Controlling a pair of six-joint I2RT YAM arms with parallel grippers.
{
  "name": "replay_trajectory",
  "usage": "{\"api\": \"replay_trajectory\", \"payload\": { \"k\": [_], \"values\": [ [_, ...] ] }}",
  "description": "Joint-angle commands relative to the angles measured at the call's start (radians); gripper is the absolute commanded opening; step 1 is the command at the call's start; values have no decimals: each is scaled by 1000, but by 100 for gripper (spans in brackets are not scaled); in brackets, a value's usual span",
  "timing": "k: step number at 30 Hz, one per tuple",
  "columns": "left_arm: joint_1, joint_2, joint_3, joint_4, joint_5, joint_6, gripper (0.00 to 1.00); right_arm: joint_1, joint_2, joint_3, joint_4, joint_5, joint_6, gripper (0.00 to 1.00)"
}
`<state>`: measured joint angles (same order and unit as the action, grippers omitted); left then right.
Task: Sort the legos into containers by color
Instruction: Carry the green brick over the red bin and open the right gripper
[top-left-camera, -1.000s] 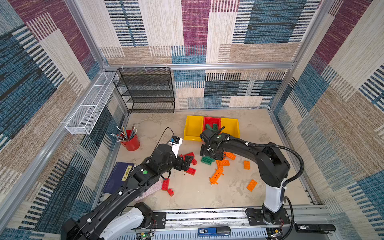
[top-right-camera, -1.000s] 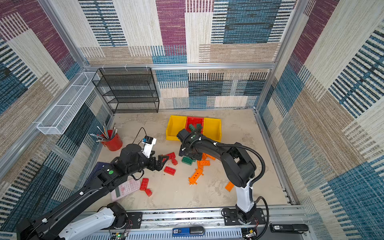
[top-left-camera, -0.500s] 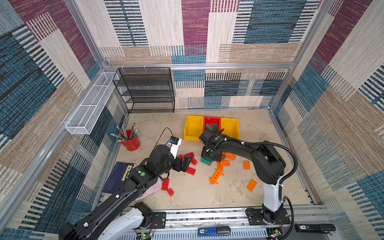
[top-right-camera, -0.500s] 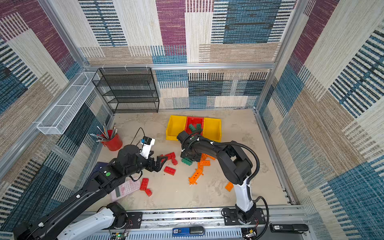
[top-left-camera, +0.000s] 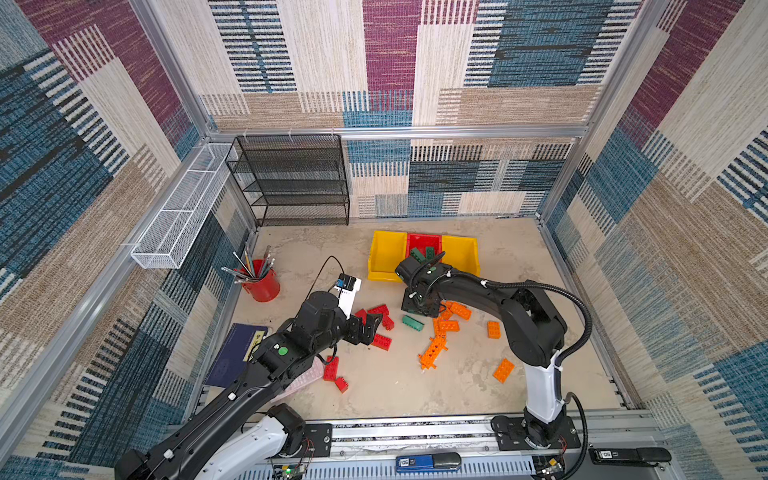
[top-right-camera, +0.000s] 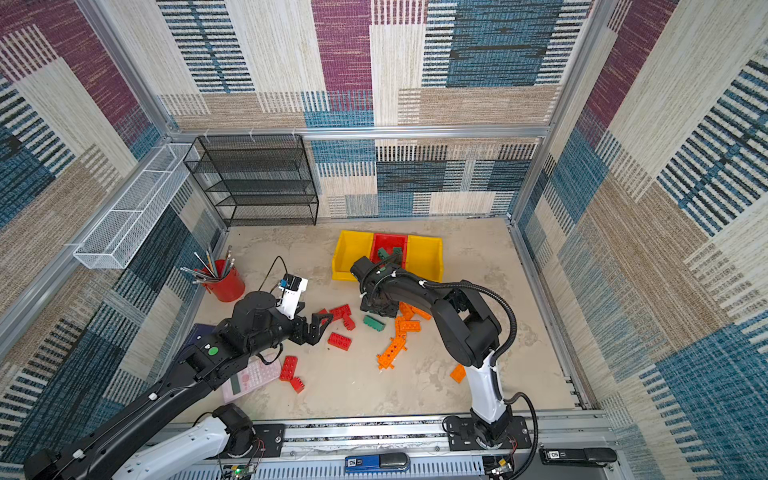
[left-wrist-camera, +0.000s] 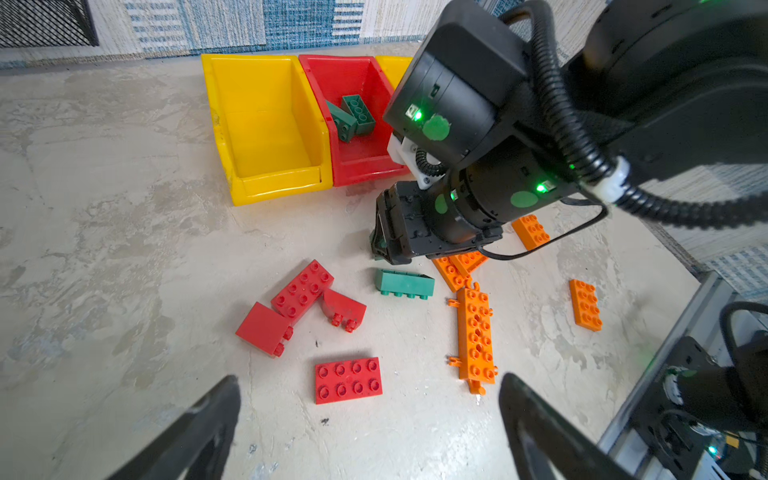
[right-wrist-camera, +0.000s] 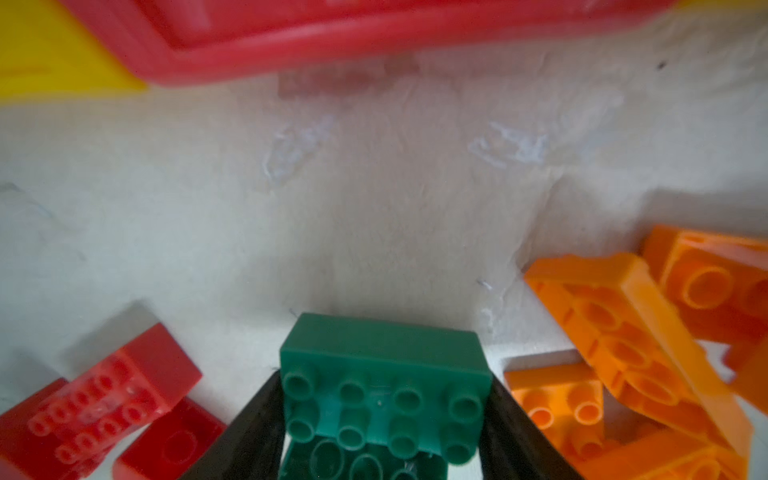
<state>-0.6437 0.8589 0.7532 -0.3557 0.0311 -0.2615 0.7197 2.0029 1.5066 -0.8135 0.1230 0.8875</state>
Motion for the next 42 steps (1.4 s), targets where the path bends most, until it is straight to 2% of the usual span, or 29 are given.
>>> {"api": "replay_trajectory", "payload": {
  "k": [1, 6, 18, 29, 32, 36, 42],
  "values": [
    [0, -6, -2, -5, -16, 21, 97, 0, -27, 60, -43, 58, -36, 56],
    [1, 6, 6, -3, -19, 25, 97, -37, 10, 230, -115, 110, -109, 56],
    [6, 49, 30, 23, -41, 33, 97, -179, 199, 555, -127, 115, -276, 57],
    [21, 98, 73, 27, -62, 59, 97, -234, 406, 843, -214, 114, -321, 58],
    [26, 116, 92, 30, -54, 68, 97, -244, 425, 864, -204, 94, -334, 65],
    [34, 135, 116, 20, -49, 88, 98, -244, 430, 905, -207, 77, -346, 86],
    [49, 122, 109, 5, -23, 86, 99, -225, 344, 865, -226, 72, -335, 89]
  ]
}}
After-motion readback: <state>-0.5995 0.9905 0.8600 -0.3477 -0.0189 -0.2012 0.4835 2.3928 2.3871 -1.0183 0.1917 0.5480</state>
